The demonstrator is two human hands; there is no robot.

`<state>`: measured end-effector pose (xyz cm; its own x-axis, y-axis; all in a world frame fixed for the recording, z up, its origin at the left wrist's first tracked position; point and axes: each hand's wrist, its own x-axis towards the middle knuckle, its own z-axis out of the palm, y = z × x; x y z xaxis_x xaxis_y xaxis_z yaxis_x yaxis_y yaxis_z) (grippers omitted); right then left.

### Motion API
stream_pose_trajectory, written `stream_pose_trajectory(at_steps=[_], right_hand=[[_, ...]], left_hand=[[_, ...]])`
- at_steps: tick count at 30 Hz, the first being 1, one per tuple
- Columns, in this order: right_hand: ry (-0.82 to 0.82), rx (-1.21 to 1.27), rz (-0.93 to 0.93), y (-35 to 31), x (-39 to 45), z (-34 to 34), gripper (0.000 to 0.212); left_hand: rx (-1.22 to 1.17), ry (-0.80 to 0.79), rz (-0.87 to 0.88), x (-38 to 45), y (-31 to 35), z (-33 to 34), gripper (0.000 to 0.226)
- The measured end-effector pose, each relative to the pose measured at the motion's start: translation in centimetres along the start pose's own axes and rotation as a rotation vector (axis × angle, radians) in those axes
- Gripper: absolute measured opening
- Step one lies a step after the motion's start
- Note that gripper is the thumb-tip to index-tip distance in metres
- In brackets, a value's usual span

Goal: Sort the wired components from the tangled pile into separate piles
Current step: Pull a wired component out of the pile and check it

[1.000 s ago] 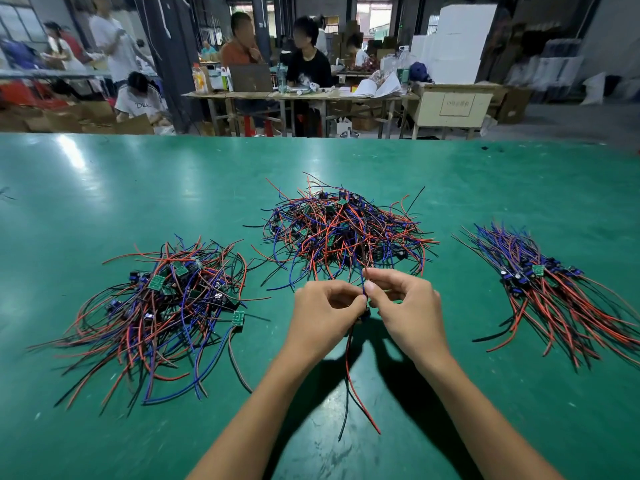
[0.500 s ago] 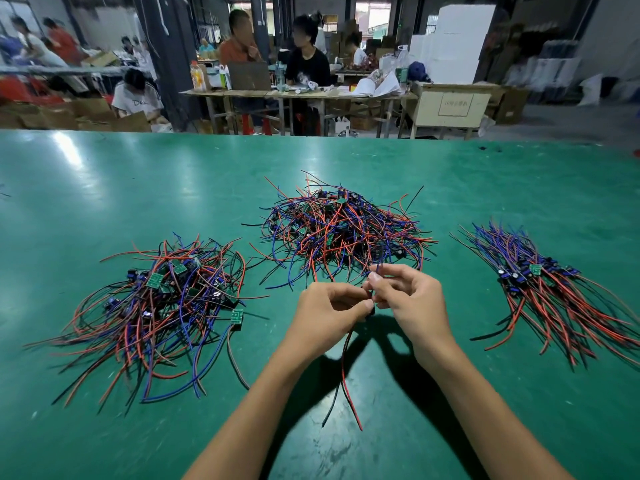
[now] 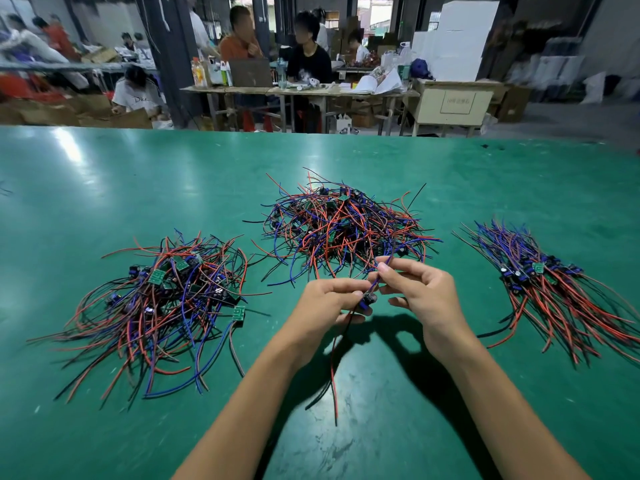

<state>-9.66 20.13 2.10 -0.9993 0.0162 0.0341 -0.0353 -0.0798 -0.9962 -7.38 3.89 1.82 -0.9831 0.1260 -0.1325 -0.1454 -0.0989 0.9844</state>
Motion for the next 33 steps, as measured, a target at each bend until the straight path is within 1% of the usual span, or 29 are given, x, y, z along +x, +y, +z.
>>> stream_pose_trajectory(at_steps=[2, 6, 9, 13, 16, 20, 23, 25, 29, 33], right_hand=[[-0.005, -0.02, -0.01, 0.0, -0.1, 0.1, 0.009], [-0.016, -0.058, -0.024, 0.1, -0.2, 0.2, 0.009], [-0.006, -0.065, -0.04, 0.3, -0.4, 0.7, 0.007], [0.063, -0.129, -0.076, 1.6, -0.8, 2.6, 0.022], [0.074, -0.192, -0.094, 2.1, -1.0, 3.4, 0.024], [0.101, -0.116, 0.0, 1.9, -0.7, 3.6, 0.027], [0.121, -0.109, 0.029, 1.7, -0.3, 3.4, 0.027], [0.131, -0.058, 0.07, 1.5, 0.0, 3.1, 0.027], [0.125, 0.015, 0.112, 1.3, 0.3, 2.8, 0.025], [0.187, 0.109, 0.152, 1.0, 1.0, 1.7, 0.022]], left_hand=[[-0.018, 0.026, -0.02, -0.1, 0.2, 0.2, 0.018], [0.024, 0.027, 0.018, -0.5, 0.1, 0.4, 0.013], [0.024, 0.067, 0.043, -0.5, 0.1, 0.5, 0.009], [0.038, 0.144, 0.102, -0.4, 0.2, 0.9, 0.012], [0.063, 0.171, 0.131, -0.4, 0.1, 0.9, 0.014], [0.138, 0.151, 0.171, -0.4, 0.1, 1.3, 0.018], [0.178, 0.118, 0.179, -0.2, 0.1, 1.4, 0.031], [0.21, 0.086, 0.159, -0.2, 0.1, 1.4, 0.038], [0.234, 0.031, 0.123, -0.3, 0.2, 1.2, 0.034], [0.229, -0.035, 0.066, -0.7, 0.1, 1.3, 0.036]])
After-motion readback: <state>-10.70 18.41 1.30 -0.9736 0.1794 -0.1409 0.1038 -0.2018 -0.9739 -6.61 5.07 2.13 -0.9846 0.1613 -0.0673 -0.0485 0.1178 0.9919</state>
